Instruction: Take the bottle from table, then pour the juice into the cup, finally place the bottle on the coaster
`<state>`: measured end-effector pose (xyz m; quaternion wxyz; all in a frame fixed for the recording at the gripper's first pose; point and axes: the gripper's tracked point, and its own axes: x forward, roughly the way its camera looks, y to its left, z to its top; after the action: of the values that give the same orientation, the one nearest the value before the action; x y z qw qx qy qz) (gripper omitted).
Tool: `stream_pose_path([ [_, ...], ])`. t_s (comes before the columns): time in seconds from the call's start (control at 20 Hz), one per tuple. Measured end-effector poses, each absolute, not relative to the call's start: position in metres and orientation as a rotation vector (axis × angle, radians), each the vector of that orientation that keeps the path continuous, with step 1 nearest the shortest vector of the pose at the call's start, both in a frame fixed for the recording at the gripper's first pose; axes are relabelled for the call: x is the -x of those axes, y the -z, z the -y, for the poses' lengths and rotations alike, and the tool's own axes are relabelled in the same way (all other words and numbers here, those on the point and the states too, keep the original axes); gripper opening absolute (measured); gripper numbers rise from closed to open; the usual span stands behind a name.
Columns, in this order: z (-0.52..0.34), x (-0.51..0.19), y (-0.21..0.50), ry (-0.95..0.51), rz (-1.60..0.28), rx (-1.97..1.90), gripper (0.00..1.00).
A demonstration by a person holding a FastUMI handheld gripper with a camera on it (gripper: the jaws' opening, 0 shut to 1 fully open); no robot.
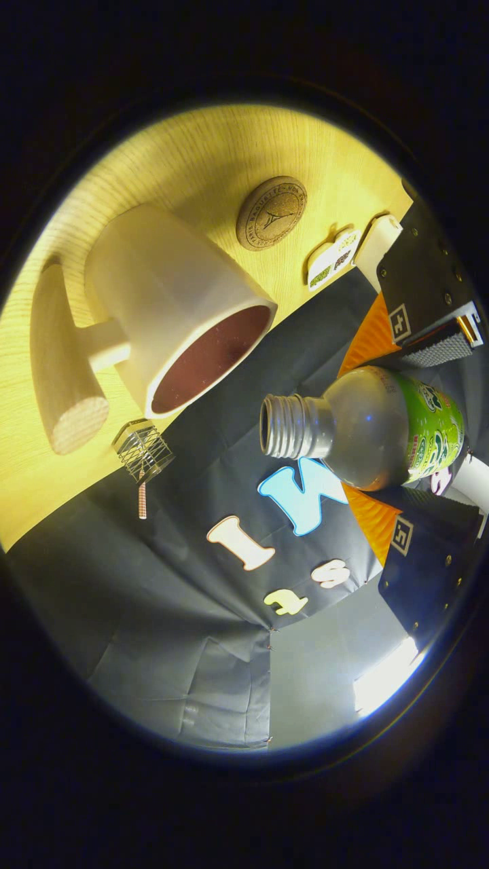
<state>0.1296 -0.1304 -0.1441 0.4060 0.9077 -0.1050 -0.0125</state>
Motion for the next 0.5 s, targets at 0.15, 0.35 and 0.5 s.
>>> stream_pose_path([
  [0.15,0.1324,-0.1293,0.1445,0.031,0.270,-2.275,0.77],
  [0.35,0.1339,-0.1297,0.1442,0.032,0.278,-2.273,0.77],
  [0.5,0.1350,-0.1292,0.1463,0.032,0.279,-2.274,0.77],
])
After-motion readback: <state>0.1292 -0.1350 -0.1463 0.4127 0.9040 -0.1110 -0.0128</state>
